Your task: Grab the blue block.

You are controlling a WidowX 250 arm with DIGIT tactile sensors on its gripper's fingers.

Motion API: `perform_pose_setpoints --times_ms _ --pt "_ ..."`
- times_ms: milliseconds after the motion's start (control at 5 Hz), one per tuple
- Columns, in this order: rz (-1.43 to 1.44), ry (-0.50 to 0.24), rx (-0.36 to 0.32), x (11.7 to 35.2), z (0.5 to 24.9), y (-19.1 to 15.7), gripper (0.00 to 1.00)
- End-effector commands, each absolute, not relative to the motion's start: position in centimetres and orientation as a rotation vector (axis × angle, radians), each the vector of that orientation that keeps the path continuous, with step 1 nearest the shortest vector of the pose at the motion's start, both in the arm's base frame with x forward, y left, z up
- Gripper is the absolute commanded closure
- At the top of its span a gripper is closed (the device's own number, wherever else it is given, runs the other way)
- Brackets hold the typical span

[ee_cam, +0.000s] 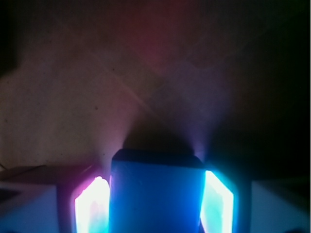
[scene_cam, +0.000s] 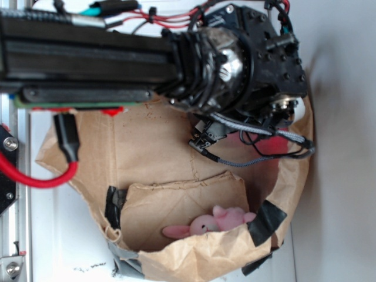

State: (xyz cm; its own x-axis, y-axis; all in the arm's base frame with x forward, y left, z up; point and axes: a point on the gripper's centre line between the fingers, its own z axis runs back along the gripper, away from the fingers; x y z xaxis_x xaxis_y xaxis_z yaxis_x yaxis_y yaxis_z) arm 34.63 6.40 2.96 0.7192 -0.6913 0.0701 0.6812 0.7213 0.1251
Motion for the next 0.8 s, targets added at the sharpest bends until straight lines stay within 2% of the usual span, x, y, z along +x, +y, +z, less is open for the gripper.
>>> perform_pose_setpoints --times_ms 0,200,400,600 --pt "-0.702 -0.276 0.09 31.8 9.8 5.6 1.0" --pt "-0.562 -0.371 0.099 31.1 12.5 4.1 1.0" --pt "-0.499 -0.435 0.083 29.4 15.5 2.7 1.0" --pt "-0.266 -0.395 0.117 28.8 18.0 2.0 1.0"
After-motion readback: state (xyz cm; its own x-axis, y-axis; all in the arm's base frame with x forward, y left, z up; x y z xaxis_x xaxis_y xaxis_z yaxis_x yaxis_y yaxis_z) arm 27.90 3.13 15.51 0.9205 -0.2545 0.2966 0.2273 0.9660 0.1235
